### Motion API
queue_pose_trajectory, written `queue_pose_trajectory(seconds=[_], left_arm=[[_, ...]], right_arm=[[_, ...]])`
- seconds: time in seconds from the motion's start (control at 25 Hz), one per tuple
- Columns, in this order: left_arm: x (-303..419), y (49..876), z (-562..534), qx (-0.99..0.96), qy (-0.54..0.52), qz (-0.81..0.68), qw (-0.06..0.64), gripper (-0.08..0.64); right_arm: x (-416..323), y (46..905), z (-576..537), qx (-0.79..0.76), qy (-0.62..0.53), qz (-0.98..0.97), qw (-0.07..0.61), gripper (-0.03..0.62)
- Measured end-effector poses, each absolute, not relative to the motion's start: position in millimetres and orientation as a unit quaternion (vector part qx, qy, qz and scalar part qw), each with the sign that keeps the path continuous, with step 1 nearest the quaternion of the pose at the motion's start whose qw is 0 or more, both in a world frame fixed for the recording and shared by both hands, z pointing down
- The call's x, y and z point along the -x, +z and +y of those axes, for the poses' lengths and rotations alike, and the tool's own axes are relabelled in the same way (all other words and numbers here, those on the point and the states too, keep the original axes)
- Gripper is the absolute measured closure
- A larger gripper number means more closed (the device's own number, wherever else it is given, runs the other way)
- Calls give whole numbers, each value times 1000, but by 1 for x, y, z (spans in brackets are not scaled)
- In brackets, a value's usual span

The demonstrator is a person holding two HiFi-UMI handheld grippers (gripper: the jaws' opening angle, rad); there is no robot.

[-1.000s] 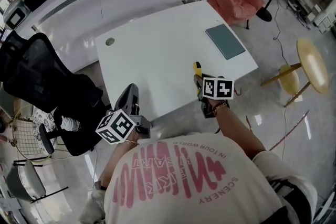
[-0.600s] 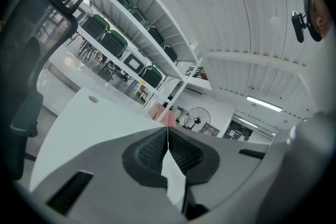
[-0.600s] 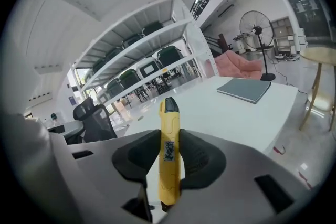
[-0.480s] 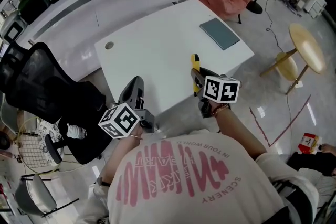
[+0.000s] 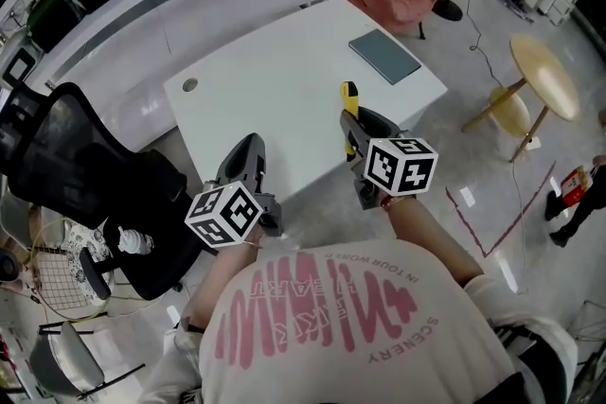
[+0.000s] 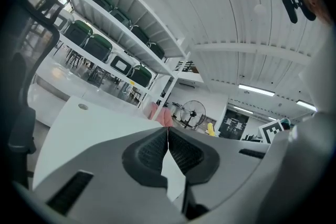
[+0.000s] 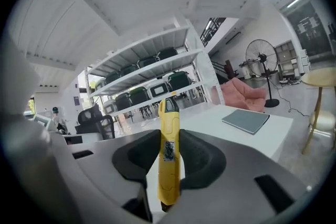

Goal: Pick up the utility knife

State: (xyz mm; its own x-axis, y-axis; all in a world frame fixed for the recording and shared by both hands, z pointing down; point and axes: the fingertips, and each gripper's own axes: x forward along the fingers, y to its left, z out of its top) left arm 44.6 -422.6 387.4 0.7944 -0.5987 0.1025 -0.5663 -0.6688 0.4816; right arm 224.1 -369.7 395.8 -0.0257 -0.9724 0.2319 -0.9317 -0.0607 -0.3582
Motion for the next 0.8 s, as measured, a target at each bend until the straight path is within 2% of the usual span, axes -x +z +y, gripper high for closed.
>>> queue_pose_trajectory(seconds=[0.8], left_arm=[[-76, 390, -355, -911, -13, -320, 259, 535]], right_arm=[[-232, 395, -307, 685, -215, 696, 26, 462]])
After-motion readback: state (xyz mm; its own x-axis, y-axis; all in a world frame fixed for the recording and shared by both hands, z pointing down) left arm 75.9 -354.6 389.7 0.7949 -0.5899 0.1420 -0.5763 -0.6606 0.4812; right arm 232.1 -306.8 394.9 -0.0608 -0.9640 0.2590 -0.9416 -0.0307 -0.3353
